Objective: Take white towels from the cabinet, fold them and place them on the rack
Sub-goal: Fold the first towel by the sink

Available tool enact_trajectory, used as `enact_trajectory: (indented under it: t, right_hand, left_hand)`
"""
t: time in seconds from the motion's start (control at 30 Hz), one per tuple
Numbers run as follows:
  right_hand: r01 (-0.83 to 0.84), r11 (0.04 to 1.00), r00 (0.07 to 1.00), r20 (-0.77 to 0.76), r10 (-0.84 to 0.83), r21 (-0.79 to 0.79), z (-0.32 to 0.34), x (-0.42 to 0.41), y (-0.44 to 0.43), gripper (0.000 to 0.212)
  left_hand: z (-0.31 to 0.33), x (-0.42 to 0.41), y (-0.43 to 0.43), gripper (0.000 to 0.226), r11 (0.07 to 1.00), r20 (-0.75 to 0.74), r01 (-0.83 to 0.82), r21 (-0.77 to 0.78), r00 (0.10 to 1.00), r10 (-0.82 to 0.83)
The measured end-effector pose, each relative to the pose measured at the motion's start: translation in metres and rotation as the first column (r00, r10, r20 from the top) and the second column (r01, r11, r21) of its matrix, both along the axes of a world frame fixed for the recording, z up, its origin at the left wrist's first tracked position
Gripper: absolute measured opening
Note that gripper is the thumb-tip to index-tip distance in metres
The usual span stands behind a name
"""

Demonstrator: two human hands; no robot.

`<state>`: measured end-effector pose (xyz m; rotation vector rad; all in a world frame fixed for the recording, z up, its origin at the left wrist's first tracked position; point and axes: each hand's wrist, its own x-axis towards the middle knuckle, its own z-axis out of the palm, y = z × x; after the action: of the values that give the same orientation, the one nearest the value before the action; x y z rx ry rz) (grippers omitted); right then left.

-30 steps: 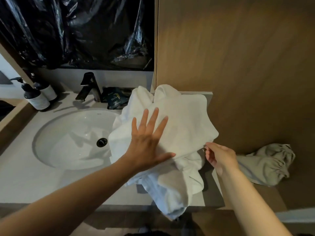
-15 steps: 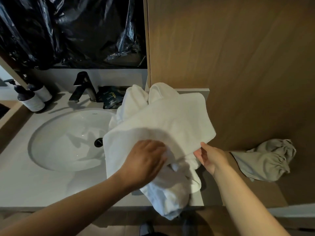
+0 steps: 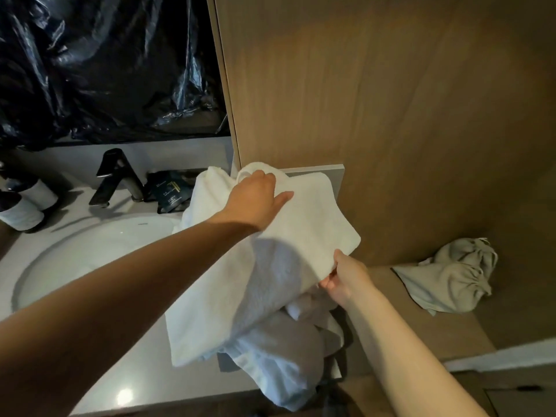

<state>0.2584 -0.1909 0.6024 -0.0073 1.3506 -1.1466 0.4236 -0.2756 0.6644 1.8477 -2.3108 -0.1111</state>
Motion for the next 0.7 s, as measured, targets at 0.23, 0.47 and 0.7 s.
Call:
enact_trajectory:
  t: [0.23, 0.47, 0.7]
  right_hand:
    - [0.155, 0.984, 0.972, -0.166, -0.167, -0.082, 0.019, 0.008, 0.014, 0.027]
    - [0.089, 0.963, 0.95, -0.268, -0.159, -0.256, 0.056, -0.009, 0.044, 0.026]
    - [0.114, 0.874, 0.935, -0.247, -0.256, -0.473, 0.111, -0.037, 0.076, 0.023]
  left_hand:
    - [0.015, -0.006, -0.031, 0.056, 0.958, -0.157, -0.016, 0.287, 0.986, 0.063]
    - [0.066, -0.003, -0.01, 0.049, 0.893, -0.557, 0.204, 0.402, 0.828, 0.062]
    - [0.164, -0.024, 0.034, 0.034, 0.79, -0.691, 0.469, 0.395, 0.719, -0.081]
